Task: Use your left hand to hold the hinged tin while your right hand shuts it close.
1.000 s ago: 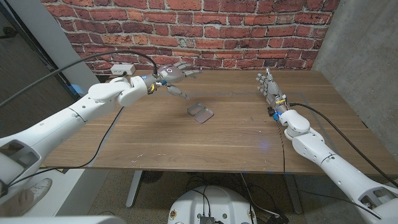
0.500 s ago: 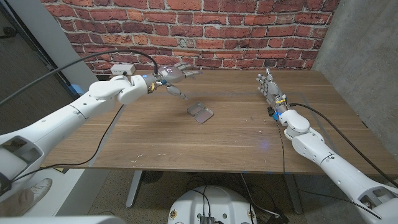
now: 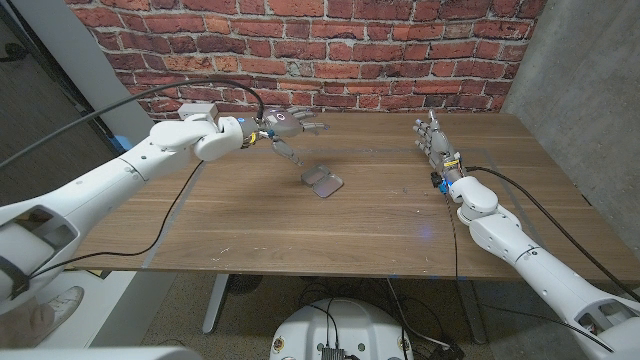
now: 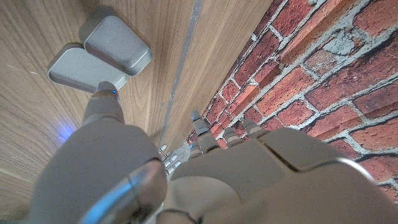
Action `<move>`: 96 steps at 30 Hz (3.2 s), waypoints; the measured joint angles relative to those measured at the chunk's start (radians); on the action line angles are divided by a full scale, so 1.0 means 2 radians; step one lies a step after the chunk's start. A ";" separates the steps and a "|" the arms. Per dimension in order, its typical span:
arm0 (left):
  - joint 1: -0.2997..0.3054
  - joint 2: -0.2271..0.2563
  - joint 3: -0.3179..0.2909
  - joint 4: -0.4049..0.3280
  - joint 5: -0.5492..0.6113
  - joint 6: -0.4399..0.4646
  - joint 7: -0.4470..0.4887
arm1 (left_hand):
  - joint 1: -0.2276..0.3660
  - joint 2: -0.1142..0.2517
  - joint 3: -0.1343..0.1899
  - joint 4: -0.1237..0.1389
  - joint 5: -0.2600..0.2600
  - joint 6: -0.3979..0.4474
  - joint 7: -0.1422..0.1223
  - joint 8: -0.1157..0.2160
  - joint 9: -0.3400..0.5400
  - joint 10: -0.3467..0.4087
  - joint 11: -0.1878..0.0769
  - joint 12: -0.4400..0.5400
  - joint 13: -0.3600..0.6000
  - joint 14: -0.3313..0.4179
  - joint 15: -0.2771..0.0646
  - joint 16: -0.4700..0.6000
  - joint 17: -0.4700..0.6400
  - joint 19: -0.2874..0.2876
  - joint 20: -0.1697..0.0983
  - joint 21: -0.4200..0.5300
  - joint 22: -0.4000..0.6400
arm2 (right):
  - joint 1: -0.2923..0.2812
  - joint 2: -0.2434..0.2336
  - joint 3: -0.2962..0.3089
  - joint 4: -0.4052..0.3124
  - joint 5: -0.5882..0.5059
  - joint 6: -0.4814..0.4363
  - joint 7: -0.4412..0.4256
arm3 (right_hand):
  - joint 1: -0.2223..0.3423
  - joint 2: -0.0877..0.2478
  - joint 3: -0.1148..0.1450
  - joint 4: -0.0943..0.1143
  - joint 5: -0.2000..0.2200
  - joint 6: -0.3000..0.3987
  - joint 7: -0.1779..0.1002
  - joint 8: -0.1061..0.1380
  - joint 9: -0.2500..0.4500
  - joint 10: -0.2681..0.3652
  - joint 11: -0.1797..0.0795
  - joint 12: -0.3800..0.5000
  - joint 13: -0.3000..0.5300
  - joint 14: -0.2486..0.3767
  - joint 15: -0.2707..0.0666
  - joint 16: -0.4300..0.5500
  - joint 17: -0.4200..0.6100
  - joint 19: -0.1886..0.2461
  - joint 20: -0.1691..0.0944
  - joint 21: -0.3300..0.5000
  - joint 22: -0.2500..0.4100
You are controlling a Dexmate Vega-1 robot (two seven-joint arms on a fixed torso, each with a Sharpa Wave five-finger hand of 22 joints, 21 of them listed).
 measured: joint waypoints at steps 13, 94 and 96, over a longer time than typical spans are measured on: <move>-0.023 -0.011 0.017 0.018 0.009 -0.022 -0.017 | 0.000 0.000 -0.002 0.002 0.000 0.000 0.000 0.000 0.000 -0.005 0.000 -0.004 0.000 0.000 0.000 -0.002 0.000 -0.003 0.003 0.000 0.001 | -0.002 0.000 0.002 -0.001 0.002 0.001 -0.004 | 0.000 0.000 0.000 0.000 0.000 0.000 0.000 0.000 0.000 0.000 0.000 0.000 0.000 0.000 0.000 0.000 0.000 0.000 0.000 0.000 0.000; -0.137 -0.085 0.115 0.195 -0.023 -0.115 -0.060 | -0.003 0.033 -0.011 0.019 -0.006 -0.001 0.021 -0.005 0.000 -0.099 0.010 -0.031 0.016 0.000 0.000 -0.002 0.002 -0.003 0.002 -0.002 0.000 | -0.042 -0.004 0.017 -0.037 -0.034 0.027 -0.056 | 0.007 0.007 -0.001 -0.005 0.000 0.011 0.000 0.004 0.000 -0.011 -0.005 -0.004 -0.001 0.003 -0.006 0.002 -0.001 0.001 -0.004 0.003 -0.001; -0.139 -0.086 0.117 0.197 -0.023 -0.118 -0.061 | -0.008 0.029 -0.012 0.021 -0.006 0.000 0.021 -0.005 0.000 -0.107 0.012 -0.033 0.016 0.000 0.000 -0.004 0.002 -0.003 0.002 -0.002 0.000 | -0.043 -0.004 0.017 -0.038 -0.034 0.027 -0.057 | 0.007 0.007 -0.001 -0.005 0.000 0.011 0.000 0.004 0.000 -0.011 -0.005 -0.004 -0.001 0.003 -0.006 0.002 -0.001 0.001 -0.004 0.003 -0.001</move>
